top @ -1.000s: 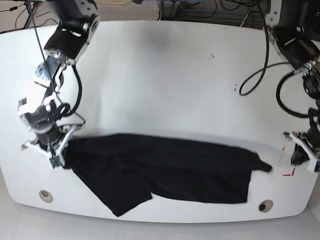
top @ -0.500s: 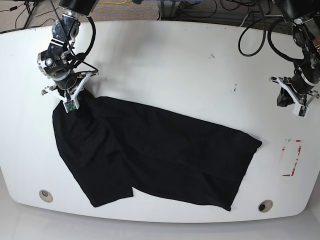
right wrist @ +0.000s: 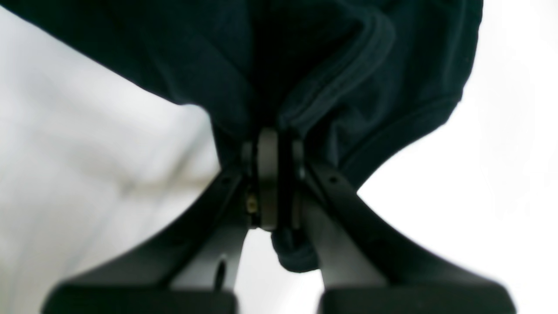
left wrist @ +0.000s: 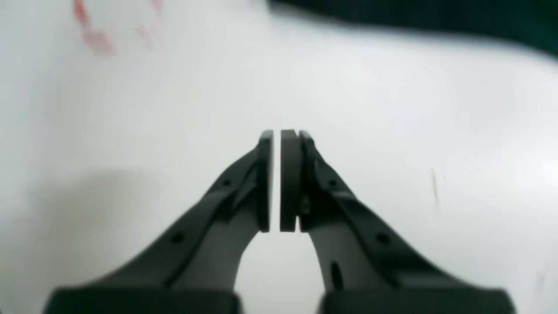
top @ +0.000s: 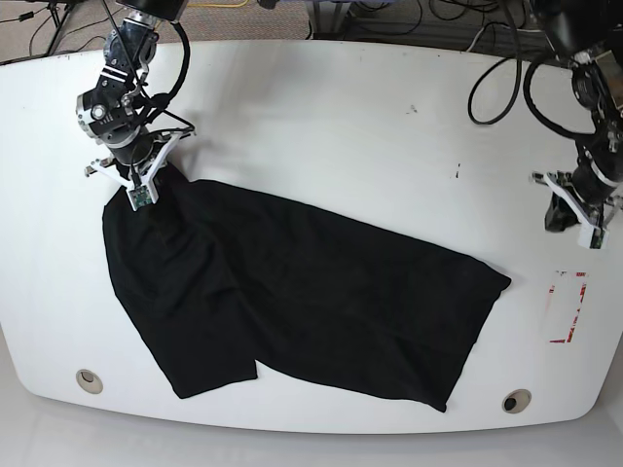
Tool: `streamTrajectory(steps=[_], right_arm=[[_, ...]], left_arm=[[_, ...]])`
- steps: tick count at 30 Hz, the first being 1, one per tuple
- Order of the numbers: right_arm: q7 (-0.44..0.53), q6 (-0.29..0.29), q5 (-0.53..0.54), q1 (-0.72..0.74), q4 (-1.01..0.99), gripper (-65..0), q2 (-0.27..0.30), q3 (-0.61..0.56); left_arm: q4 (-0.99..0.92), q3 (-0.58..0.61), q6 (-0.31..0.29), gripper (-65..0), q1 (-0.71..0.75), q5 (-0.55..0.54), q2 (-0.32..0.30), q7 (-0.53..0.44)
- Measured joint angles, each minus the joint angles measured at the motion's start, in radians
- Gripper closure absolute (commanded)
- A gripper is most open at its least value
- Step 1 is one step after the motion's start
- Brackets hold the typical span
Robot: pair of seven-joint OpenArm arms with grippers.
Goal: Layout the t-shirt on the table in an organized manner, then fold the t-shirt properly
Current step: 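Hold the shirt with the right gripper and regrasp its hem with the left gripper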
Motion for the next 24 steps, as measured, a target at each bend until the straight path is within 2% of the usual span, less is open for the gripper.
streamTrajectory(steps=[2,5,8,10,12,16,19,24], right_arm=[[0.0,0.0,0.0,0.004,0.0,0.0,0.0,0.0],[0.001,-0.001,0.0,0.006,0.0,0.0,0.002,0.0],[-0.002,0.0,-0.001,0.011,0.0,0.0,0.002,0.001],[0.0,0.0,0.0,0.014,0.0,0.0,0.0,0.0],[0.0,0.0,0.0,0.02,0.0,0.0,0.0,0.0],[0.0,-0.001,-0.001,0.024,0.0,0.0,-0.003,0.001],[0.0,-0.004,-0.001,0.025,0.0,0.0,-0.018,0.001],[0.0,-0.001,0.0,0.025,0.0,0.0,-0.028,-0.002]], left_arm=[[-0.043,0.019,0.004,-14.2,-0.061,-0.01,-0.005,-0.022],[-0.13,0.055,0.041,-27.4,-0.146,-0.011,-0.01,-0.019],[-0.216,0.066,0.126,-40.8,-0.22,-0.006,0.003,-0.01],[-0.279,0.067,0.186,-44.7,-0.265,-0.004,0.003,-0.012],[-0.338,0.064,0.231,-44.4,-0.306,-0.002,-0.002,-0.013],[-0.443,0.072,0.237,-42.8,-0.378,0.0,-0.014,-0.016],[-0.517,0.127,0.237,-42.9,-0.423,0.005,-0.02,-0.039],[-0.645,0.245,0.229,-42.8,-0.477,-0.011,-0.007,-0.161]])
